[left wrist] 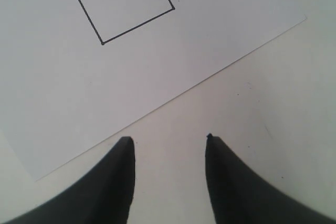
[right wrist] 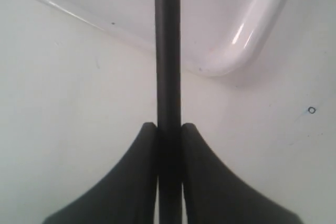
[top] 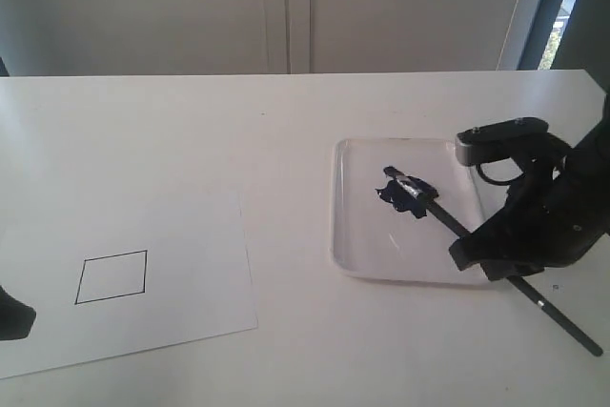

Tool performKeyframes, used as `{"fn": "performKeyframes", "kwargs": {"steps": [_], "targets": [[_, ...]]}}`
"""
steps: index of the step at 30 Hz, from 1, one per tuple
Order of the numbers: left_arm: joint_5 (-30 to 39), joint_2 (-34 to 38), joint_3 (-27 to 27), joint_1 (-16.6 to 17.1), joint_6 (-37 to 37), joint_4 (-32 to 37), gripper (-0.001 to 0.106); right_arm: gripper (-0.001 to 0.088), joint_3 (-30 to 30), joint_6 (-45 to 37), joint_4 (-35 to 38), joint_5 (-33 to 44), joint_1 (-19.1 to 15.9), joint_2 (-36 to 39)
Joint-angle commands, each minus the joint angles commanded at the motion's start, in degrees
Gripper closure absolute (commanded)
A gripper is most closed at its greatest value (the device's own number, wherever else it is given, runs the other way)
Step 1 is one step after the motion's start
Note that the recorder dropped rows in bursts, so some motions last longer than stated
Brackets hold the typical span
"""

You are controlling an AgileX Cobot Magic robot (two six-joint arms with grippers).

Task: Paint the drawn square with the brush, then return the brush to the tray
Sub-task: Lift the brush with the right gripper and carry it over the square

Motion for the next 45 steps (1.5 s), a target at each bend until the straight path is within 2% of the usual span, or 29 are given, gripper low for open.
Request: {"fn": "performKeyframes", "kwargs": {"steps": [7, 13, 15, 20, 22, 25, 29, 33, 45], "targets": [[0.0, 0.0, 0.0, 0.0, 0.0, 0.0, 0.057, 0.0868, 0.0, -0.9, 1.0, 3.1, 0.0, -3.9], [0.1, 0.0, 0.0, 0.0, 0.3, 0.1, 0.057, 0.0868, 0.0, -10.1, 11.2, 6.4, 0.0, -5.9], [0.1, 0.0, 0.0, 0.0, 0.6, 0.1, 0.057, 0.0868, 0.0, -10.2, 11.9, 6.9, 0.2, -6.6], [0.1, 0.0, 0.0, 0.0, 0.8, 0.7, 0.057, 0.0868, 0.0, -11.0, 11.6, 8.2, 3.8, -7.4], [-0.2, 0.0, 0.0, 0.0, -1.7, 2.0, 0.057, 0.0868, 0.0, -11.1, 11.6, 8.7, 5.6, -7.4], [-3.1, 0.1, 0.0, 0.0, -5.3, 5.3, 0.057, 0.0868, 0.0, -11.1, 11.6, 8.8, 7.9, -7.4], [-8.0, 1.5, 0.0, 0.0, -5.8, 6.5, 0.057, 0.0868, 0.0, -11.2, 11.6, 8.9, 10.8, -7.4], [-11.7, 5.3, -0.4, 0.0, -5.8, 7.3, 0.057, 0.0868, 0.0, -11.6, 11.6, 8.5, 13.2, -7.4], [-17.2, 20.2, -7.3, 0.0, -7.0, 10.0, 0.057, 0.0868, 0.0, -12.5, 11.4, 3.7, 18.9, -7.4]]}}
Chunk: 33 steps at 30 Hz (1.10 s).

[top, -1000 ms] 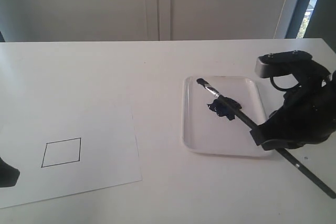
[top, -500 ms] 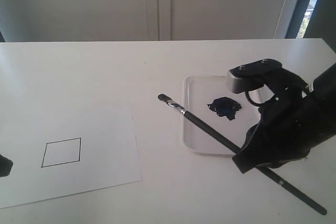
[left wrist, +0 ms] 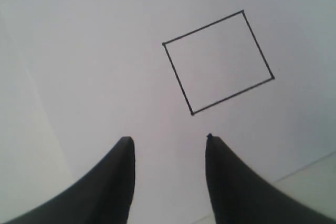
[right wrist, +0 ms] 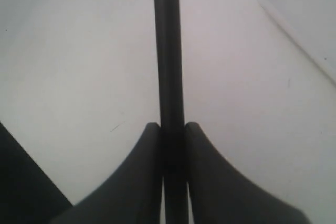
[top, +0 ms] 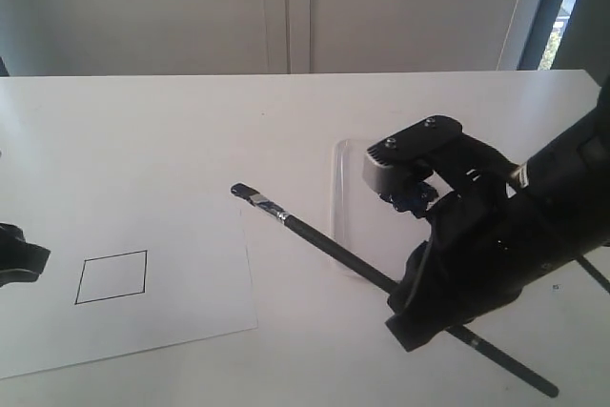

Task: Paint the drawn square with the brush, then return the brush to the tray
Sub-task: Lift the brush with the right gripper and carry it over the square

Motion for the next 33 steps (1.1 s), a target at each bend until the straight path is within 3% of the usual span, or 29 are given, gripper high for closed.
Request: {"fn": "performKeyframes", "kwargs": {"steps": [12, 26, 33], "targets": [[-0.8, 11.7, -7.3, 0.1, -2.0, 0.9, 0.057, 0.0868, -0.9, 0.0, 0.0, -1.6, 2.8, 3.9], [-0.3, 21.6, -13.8, 0.1, -6.5, 6.6, 0.057, 0.0868, -11.6, 0.3, -3.9, -0.2, 11.0, 17.0], [-1.4, 23.5, -14.4, 0.1, -8.8, 8.0, 0.057, 0.0868, -13.3, 1.8, -7.0, -0.7, 14.2, 20.9]]}}
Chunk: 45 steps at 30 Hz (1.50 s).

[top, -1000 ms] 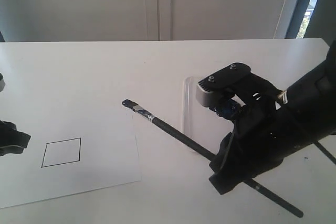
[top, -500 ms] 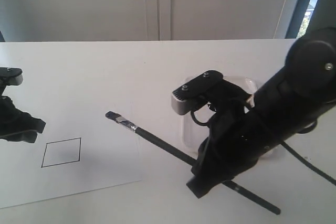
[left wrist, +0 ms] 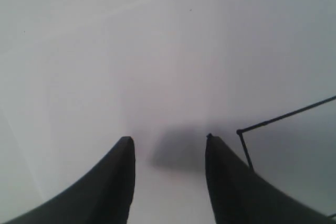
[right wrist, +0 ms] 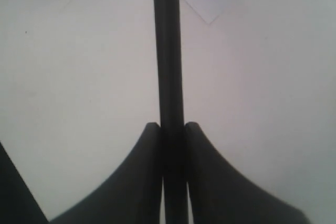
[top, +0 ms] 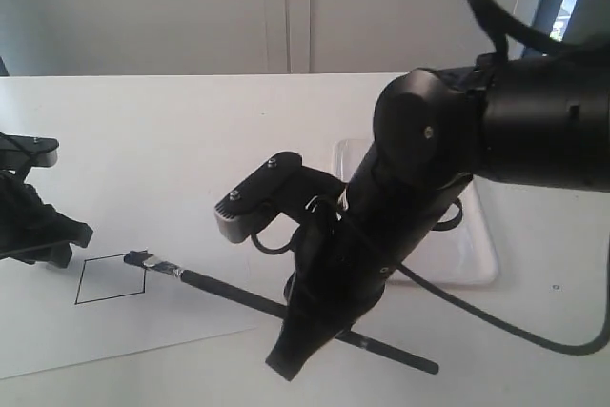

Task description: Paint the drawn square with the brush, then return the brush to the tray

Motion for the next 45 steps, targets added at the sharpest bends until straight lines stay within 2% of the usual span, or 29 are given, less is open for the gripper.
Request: {"fn": "performKeyframes", "kwargs": {"steps": [4, 22, 28, 45], "targets": [[0.0, 0.3, 0.0, 0.0, -0.2, 0.2, 0.057, 0.0868, -1.4, 3.1, -3.4, -1.1, 1.4, 2.2], [-0.1, 0.7, 0.0, 0.0, -0.2, 0.2, 0.057, 0.0868, -10.8, 4.7, -3.4, -2.3, 2.4, 13.3], [-0.1, 0.7, 0.0, 0.0, -0.2, 0.2, 0.057, 0.0868, -13.9, 4.7, -3.6, -2.2, 4.7, 15.2], [-0.1, 0.7, 0.0, 0.0, -0.5, 0.2, 0.057, 0.0868, -18.8, 6.0, -5.0, -3.2, 4.8, 19.5]]}}
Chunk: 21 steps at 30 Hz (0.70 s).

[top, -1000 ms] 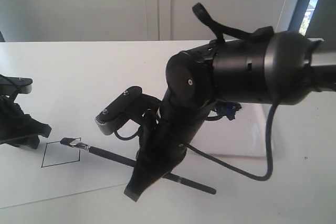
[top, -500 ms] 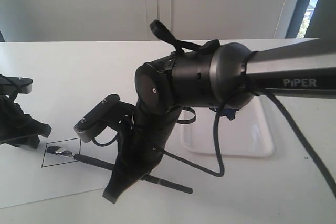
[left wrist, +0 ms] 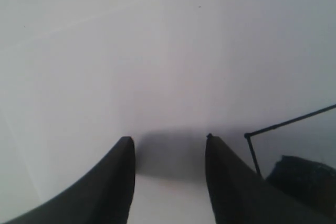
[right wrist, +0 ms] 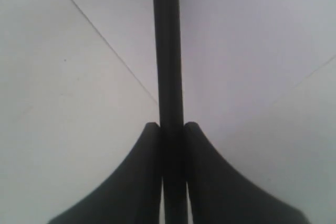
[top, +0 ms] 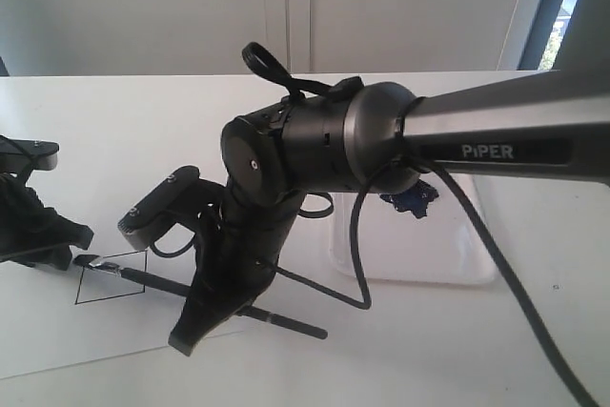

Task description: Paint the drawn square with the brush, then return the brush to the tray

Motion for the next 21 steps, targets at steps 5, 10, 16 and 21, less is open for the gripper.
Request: {"fn": "performKeyframes", "kwargs": {"steps": [5, 10, 16, 21], "targets": [[0.0, 0.0, 0.0, 0.0, 0.0, 0.0, 0.057, 0.0868, -0.7, 1.7, -2.1, 0.7, 0.1, 1.8], [0.0, 0.0, 0.0, 0.0, 0.0, 0.0, 0.057, 0.0868, -0.9, 2.5, -2.7, 0.3, 0.1, 1.8], [0.0, 0.0, 0.0, 0.0, 0.0, 0.0, 0.057, 0.0868, -0.9, 2.7, -2.9, 0.3, 0.1, 1.8], [0.0, 0.0, 0.0, 0.0, 0.0, 0.0, 0.057, 0.0868, -0.9, 2.7, -2.9, 1.4, 0.1, 1.8]]}}
